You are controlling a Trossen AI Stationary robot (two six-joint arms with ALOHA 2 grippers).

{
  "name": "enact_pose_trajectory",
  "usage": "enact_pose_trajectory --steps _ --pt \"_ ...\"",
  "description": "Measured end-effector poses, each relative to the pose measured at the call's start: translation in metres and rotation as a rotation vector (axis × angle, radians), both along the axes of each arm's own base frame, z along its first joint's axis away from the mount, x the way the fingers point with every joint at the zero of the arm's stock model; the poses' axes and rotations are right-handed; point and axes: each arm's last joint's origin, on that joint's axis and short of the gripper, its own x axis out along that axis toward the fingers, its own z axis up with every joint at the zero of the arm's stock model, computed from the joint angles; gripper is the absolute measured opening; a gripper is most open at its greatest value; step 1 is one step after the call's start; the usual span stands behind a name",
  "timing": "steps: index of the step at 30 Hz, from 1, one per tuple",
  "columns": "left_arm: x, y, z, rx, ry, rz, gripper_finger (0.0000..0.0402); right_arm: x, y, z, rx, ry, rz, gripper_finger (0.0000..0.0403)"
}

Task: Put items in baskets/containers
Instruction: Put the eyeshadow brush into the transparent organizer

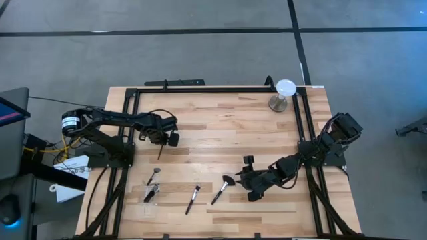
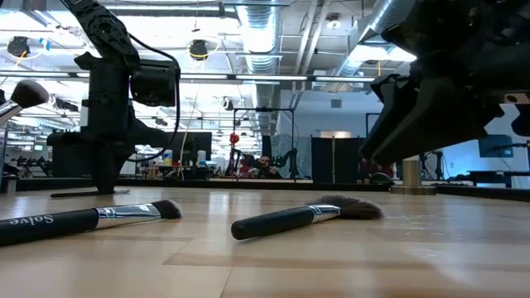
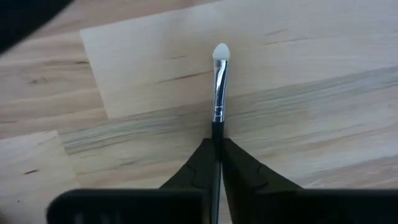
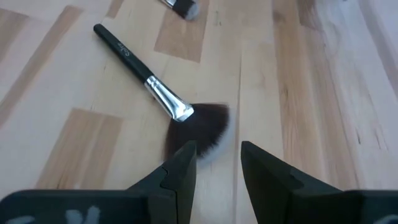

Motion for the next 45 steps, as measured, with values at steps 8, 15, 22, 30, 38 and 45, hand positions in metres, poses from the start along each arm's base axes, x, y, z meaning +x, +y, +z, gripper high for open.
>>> enact_pose_trajectory --steps 8,15,22,30,38,45 --pt "-0.001 0.003 0.0 -0.002 0.0 0.008 0.0055 -0.003 0.005 0.0 0.001 0.002 0.018 0.0118" --pt "0.0 0.002 0.0 0.015 -0.001 -0.008 0.0079 -0.003 0.006 0.001 0.007 -0.007 0.018 0.0118" --pt "-0.001 -0.002 -0.002 0.021 0.008 -0.036 0.008 -0.006 0.011 0.0 0.007 -0.007 0.037 0.0118" --pt "-0.005 -0.004 -0.006 0.018 0.026 -0.072 0.0018 -0.002 0.006 0.001 0.009 -0.014 0.019 0.0118" --pt "-0.002 -0.006 0.005 0.049 -0.022 -0.141 0.0016 -0.003 0.008 0.001 0.021 -0.014 0.016 0.0118" --pt "0.001 -0.016 0.03 0.102 -0.181 -0.201 0.0013 -0.003 0.007 0.001 0.023 -0.014 0.01 0.0118"
